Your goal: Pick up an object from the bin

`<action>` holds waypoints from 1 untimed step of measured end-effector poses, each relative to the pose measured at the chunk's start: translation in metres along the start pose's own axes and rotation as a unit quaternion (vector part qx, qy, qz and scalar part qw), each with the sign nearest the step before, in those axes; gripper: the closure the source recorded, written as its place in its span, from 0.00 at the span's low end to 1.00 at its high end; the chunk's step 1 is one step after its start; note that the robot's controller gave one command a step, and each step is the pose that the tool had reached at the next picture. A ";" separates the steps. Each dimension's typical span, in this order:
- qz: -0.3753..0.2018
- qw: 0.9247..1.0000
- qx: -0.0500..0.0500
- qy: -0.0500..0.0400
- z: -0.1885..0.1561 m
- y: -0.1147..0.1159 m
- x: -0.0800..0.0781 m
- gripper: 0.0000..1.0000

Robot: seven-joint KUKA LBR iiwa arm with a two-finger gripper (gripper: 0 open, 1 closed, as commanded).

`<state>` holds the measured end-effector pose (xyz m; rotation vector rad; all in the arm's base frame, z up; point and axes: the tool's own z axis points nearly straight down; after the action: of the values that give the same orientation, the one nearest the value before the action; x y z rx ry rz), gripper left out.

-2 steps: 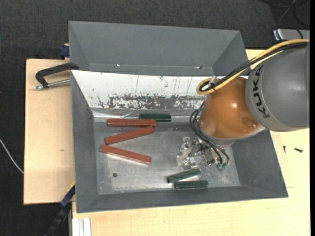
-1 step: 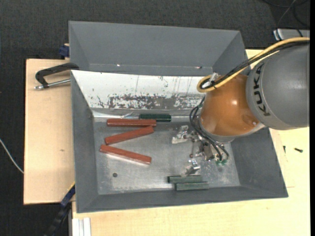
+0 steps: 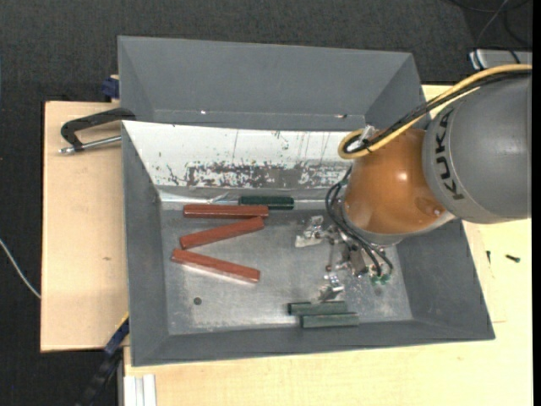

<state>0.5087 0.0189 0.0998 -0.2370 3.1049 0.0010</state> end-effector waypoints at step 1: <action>0.009 1.000 0.002 -0.005 0.004 0.002 0.000 0.00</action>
Offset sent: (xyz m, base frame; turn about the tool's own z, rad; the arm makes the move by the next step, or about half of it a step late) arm -0.0097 0.0313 -0.0173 -0.0230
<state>0.5083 0.0210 0.0958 -0.2084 3.0968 -0.0026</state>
